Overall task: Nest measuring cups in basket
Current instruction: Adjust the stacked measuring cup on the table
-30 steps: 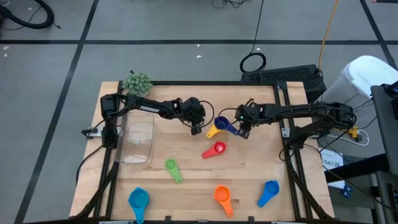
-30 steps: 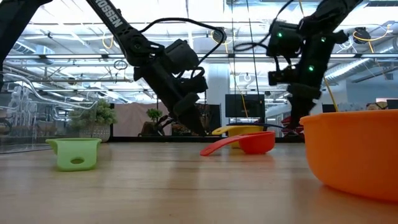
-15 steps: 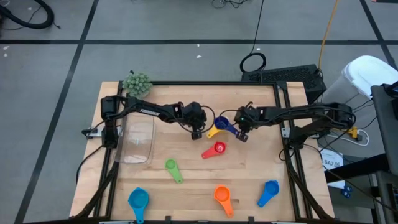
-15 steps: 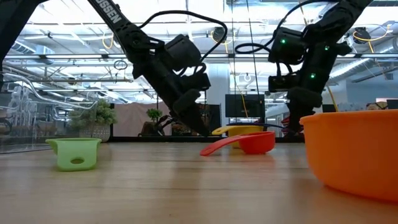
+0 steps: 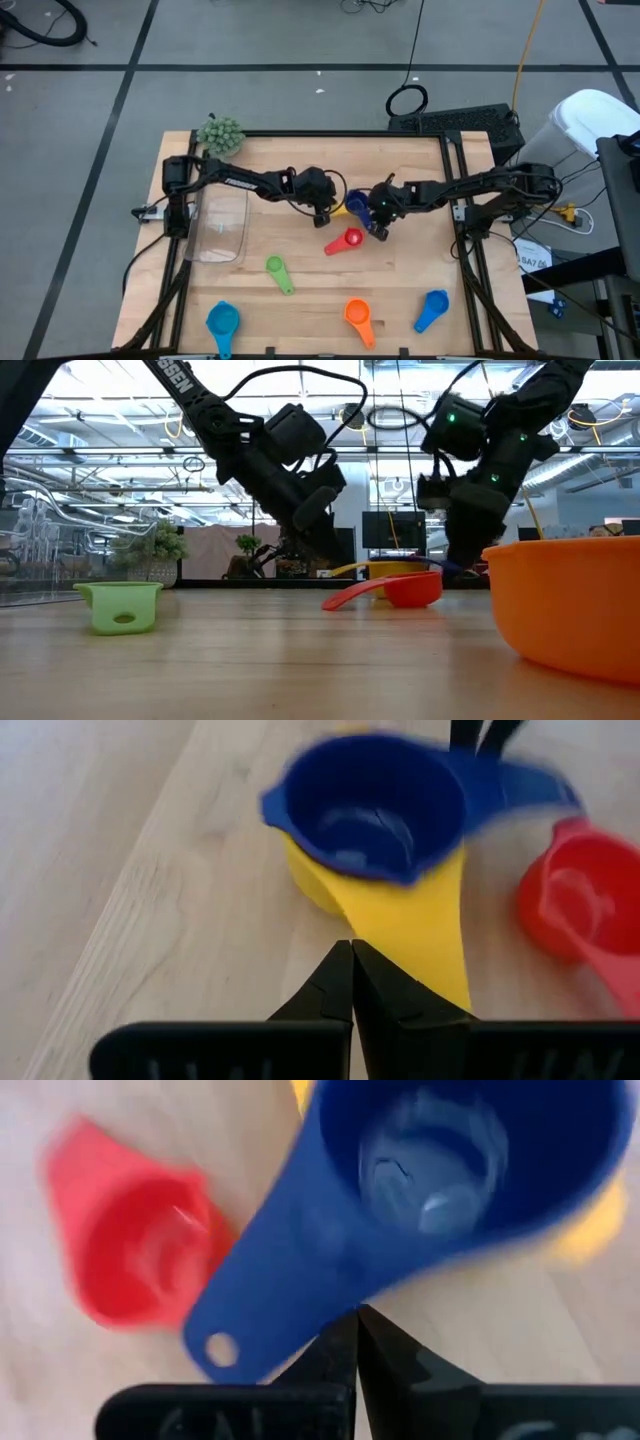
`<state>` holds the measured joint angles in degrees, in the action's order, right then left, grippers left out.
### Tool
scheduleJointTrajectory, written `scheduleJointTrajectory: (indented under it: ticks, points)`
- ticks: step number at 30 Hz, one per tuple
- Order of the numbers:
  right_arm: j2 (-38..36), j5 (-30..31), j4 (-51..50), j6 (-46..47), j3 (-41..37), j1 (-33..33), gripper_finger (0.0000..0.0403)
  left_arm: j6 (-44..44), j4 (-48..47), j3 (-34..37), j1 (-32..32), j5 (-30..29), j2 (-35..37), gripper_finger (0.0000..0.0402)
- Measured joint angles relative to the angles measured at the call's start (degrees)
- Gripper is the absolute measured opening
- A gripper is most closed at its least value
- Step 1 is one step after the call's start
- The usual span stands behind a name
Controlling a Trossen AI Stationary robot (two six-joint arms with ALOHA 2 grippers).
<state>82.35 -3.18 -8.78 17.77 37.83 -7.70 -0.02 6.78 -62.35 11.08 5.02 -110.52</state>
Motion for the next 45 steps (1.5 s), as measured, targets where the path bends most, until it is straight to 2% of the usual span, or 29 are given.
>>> scheduleJointTrajectory:
  ticks: [8, 11, 23, 31, 40, 45]
  points:
    - [0.0, 0.2, 8.1, 1.1, 0.1, 0.1, 0.0000, -1.0, 1.3, 0.0, 0.1, -0.1, 0.0, 0.0003]
    - [0.0, 1.9, 8.7, 0.7, 0.1, -0.3, 0.0000, -1.0, 1.6, 0.0, 0.2, -0.6, 0.0, 0.0003]
    - [0.0, 3.5, -1.1, -2.6, 0.2, -5.2, 0.0000, -0.6, 1.5, 0.0, 2.3, -0.1, 0.0, 0.0004]
    - [0.0, 3.4, -6.2, -3.5, 0.2, -5.5, 0.0000, 1.1, -5.7, 0.0, 5.0, -1.0, 1.5, 0.0003]
    - [-0.1, 4.2, -6.1, -3.7, 0.2, -5.6, 0.0000, 5.7, -12.7, 0.0, 7.8, -5.9, 11.8, 0.0003]
    - [-0.1, 3.1, -5.5, -3.7, 0.2, -5.4, 0.0000, 8.4, -18.5, 0.0, 10.6, -8.4, 13.3, 0.0005]
